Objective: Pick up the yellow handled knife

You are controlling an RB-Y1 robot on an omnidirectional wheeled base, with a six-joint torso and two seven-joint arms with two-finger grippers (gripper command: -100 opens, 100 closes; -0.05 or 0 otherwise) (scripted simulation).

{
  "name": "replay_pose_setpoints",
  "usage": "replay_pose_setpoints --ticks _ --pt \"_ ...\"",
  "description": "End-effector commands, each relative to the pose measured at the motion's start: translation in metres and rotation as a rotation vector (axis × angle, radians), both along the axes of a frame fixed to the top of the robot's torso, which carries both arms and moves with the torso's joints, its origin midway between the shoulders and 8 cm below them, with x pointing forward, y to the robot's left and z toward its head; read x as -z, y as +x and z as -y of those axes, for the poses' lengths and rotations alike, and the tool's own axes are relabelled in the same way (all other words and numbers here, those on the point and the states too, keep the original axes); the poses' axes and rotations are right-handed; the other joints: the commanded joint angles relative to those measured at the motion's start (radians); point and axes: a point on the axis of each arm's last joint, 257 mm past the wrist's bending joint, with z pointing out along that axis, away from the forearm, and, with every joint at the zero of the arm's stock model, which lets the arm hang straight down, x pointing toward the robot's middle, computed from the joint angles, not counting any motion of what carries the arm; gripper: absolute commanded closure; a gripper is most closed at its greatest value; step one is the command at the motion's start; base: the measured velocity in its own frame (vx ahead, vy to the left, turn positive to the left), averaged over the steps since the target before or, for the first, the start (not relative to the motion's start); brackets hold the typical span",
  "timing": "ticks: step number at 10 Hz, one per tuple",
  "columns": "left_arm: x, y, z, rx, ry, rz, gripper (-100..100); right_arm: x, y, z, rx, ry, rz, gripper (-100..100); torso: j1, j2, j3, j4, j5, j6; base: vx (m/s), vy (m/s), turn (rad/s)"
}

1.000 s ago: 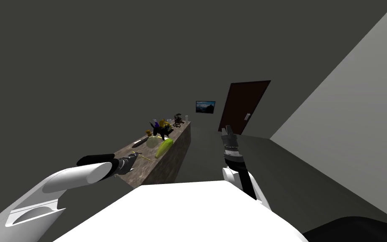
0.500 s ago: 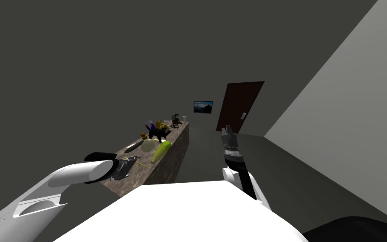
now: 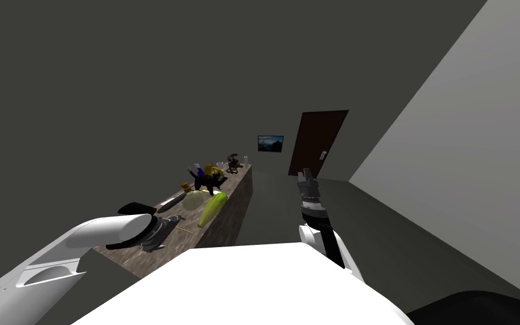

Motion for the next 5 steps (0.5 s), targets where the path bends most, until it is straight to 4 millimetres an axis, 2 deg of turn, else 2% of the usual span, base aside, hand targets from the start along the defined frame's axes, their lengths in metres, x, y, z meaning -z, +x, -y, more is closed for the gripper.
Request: replay_pose_setpoints --ticks 1,5 --pt "0.003 -0.011 -0.004 0.015 0.007 -0.071 -100 0.0 0.0 0.0 0.0 0.0 0.0 0 0.0 0.0 0.0 0.0 0.0 0.0 0.068 0.058 -0.155" --pt "0.007 -0.035 -0.011 0.038 0.02 -0.192 -100 0.0 0.0 0.0 0.0 0.0 0.0 0 0.001 -0.001 -0.001 0.0 0.0 0.0 0.064 0.055 -0.085"
